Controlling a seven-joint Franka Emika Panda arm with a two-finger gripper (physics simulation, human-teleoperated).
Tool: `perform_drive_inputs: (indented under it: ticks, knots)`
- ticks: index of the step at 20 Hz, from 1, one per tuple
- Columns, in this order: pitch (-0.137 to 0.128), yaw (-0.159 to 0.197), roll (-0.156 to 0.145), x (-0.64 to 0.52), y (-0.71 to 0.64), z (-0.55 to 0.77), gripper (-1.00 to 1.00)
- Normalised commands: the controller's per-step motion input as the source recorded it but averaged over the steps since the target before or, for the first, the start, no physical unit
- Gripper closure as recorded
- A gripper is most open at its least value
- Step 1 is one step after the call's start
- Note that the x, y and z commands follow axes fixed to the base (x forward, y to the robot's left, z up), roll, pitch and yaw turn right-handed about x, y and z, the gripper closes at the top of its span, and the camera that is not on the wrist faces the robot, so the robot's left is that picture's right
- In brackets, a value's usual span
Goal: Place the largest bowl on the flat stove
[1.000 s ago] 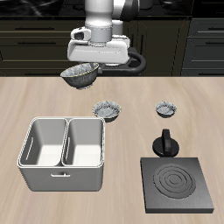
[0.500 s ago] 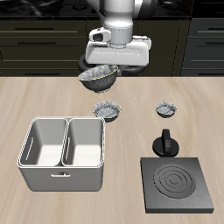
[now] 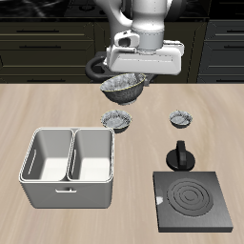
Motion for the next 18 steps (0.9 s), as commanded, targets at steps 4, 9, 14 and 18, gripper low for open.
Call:
perform_drive_inputs:
  ticks: [4, 9, 14, 18]
  knots:
    - [-0.005, 0.014, -0.005, 0.24, 0.26, 0.11, 1.0]
    - [-0.06, 0.019, 0.001, 0.22, 0.32, 0.22, 1.0]
    - [0.006, -0.006, 0.026, 0.33, 0.24, 0.18, 1.0]
    - [-0.03, 0.01, -0.004, 0.52, 0.18, 0.06, 1.0]
